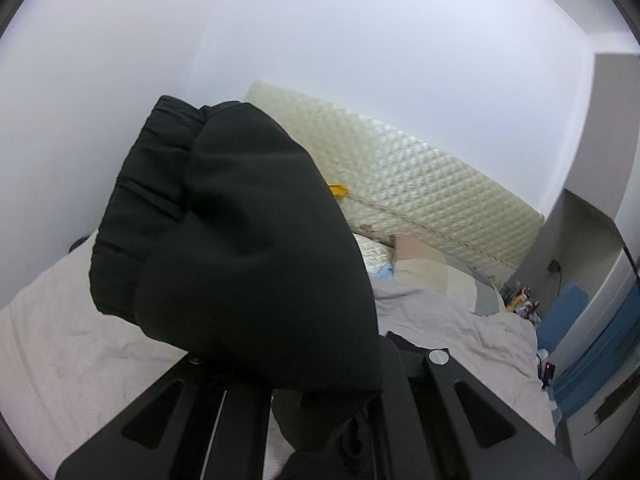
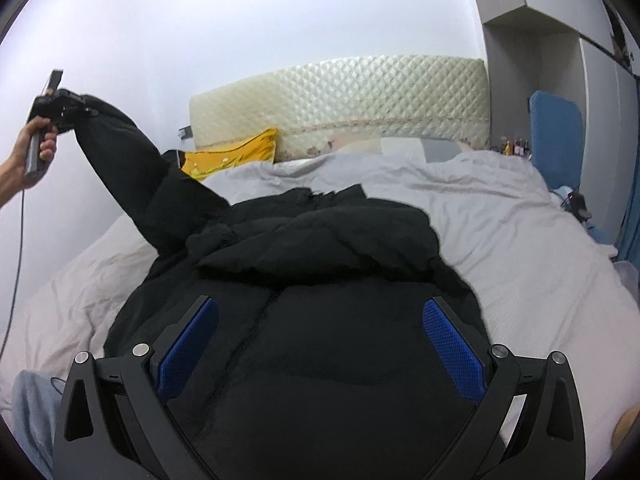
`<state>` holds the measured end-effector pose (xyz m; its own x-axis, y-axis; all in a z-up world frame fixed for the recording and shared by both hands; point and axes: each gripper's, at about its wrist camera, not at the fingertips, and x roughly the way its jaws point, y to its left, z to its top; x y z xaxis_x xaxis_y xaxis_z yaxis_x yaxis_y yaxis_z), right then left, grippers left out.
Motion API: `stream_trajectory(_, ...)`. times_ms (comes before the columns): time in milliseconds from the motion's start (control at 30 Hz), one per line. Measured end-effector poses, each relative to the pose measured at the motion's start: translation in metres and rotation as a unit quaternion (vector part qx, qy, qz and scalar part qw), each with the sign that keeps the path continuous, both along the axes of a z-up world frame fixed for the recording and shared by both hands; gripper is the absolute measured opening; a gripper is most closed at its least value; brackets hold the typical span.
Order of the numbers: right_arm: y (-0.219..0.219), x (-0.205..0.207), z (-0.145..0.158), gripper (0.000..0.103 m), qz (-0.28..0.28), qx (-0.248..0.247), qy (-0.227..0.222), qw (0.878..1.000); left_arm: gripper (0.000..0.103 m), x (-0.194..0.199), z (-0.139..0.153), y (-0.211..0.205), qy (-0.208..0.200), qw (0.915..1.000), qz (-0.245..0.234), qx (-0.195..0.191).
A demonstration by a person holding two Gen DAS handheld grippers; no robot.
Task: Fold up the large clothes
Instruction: 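Lift the sleeve with the left tool and swing it over the jacket body, then lay the sleeve onto the jacket body and open the left tool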
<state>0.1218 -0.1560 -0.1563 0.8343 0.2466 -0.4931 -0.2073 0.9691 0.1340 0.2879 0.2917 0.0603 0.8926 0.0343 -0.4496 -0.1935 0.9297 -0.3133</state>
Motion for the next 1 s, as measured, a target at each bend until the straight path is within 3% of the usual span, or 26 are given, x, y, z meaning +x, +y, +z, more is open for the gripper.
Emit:
stream_trajectory(233, -0.027, -0.005, 0.002, 0.103, -0.012, 0.021, -0.009, 1.000, 0.005, 0.011, 0.015, -0.071, -0.007, 0.9989, -0.029, 0.036)
stream_trajectory(467, -0.050, -0.018, 0.009, 0.103, -0.025, 0.043, -0.026, 0.998, 0.007, 0.019, 0.006, -0.145, -0.008, 0.9958, -0.069, 0.060)
stream_trajectory(733, -0.086, -0.035, 0.018, 0.103, -0.064, 0.075, -0.052, 0.994, 0.007, 0.036, -0.033, -0.251, -0.010, 0.9851, -0.150, 0.084)
stream_trajectory(1000, -0.105, -0.033, 0.014, 0.103, -0.076, 0.105, -0.048, 0.990, 0.010, 0.064, -0.102, -0.346, 0.022, 0.9687, -0.222, 0.108)
